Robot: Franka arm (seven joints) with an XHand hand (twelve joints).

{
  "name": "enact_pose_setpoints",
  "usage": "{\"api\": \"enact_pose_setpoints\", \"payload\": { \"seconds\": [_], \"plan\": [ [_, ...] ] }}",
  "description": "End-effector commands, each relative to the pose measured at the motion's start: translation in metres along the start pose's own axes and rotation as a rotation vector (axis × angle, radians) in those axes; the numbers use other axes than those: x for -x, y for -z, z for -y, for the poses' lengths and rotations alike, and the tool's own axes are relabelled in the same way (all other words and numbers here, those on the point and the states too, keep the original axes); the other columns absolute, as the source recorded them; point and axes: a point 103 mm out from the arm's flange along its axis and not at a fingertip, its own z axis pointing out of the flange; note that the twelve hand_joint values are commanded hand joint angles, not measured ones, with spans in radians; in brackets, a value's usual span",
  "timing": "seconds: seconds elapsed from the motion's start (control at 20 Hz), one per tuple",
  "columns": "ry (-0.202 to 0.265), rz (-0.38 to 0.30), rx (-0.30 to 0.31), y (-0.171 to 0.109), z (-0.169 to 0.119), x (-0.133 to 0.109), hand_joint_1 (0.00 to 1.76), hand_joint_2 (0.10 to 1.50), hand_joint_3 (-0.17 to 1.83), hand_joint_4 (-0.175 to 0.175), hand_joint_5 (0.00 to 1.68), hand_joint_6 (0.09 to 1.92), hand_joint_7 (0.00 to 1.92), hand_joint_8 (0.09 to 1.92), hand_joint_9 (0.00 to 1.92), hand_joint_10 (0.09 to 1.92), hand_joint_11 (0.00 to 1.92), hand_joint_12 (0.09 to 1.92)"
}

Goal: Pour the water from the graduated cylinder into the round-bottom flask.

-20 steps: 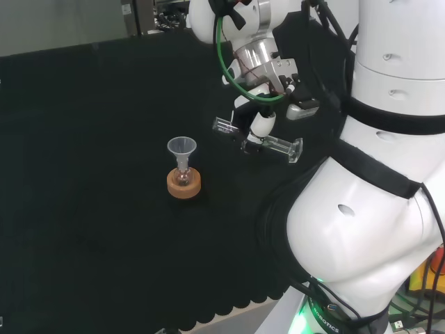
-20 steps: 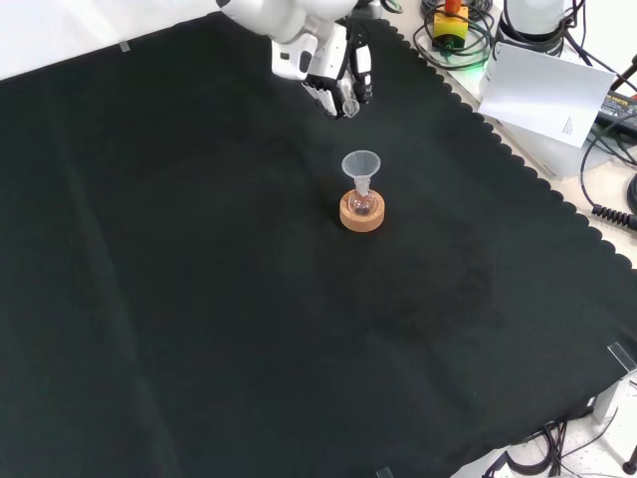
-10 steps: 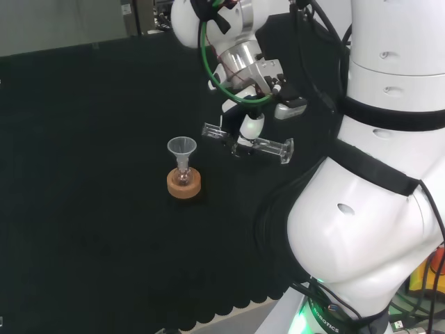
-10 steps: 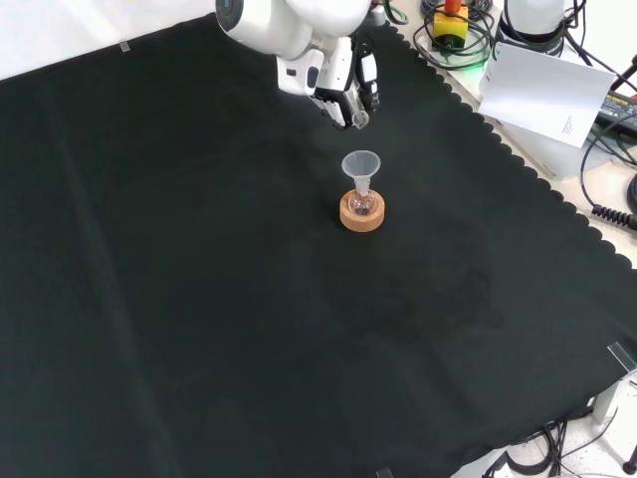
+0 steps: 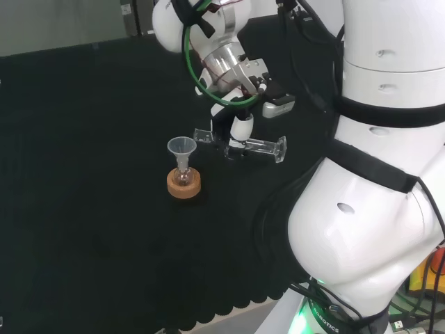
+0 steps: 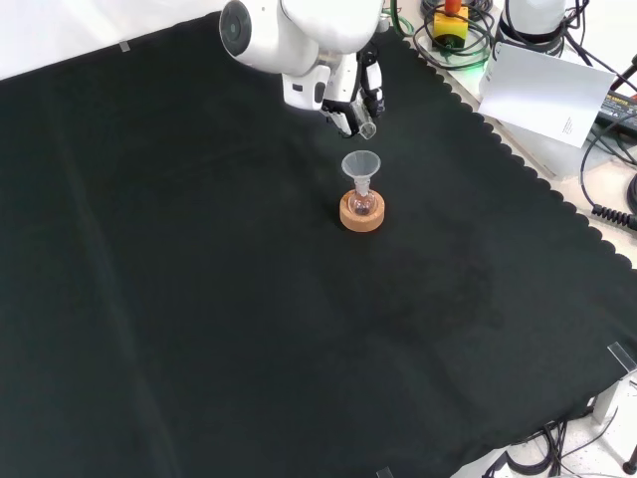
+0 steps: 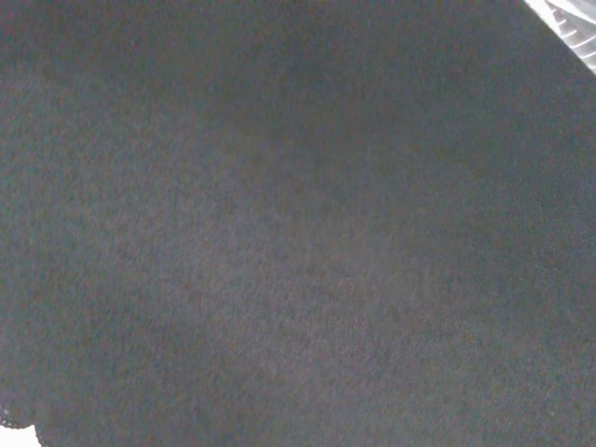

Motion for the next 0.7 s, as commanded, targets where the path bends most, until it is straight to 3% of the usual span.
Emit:
{"api": "enact_pose_setpoints", "payload": {
  "seconds": [0.05,0.55,0.7],
  "plan": [
    [-0.012,0.024,-0.03,0.0054,-0.0026,-0.0078,1.26,1.11,0.0,-0.175,0.98,1.01,1.0,1.0,1.41,0.09,1.24,0.76],
    [-0.053,0.046,-0.088,0.0128,-0.0062,-0.0119,1.26,1.11,0.0,-0.175,0.98,1.01,1.0,1.0,1.42,0.09,1.24,0.76],
    [-0.067,0.054,-0.113,0.0149,-0.0072,-0.0135,1.17,1.12,0.01,-0.175,0.98,1.03,1.15,0.59,1.42,0.09,1.25,0.74]
  ]
}}
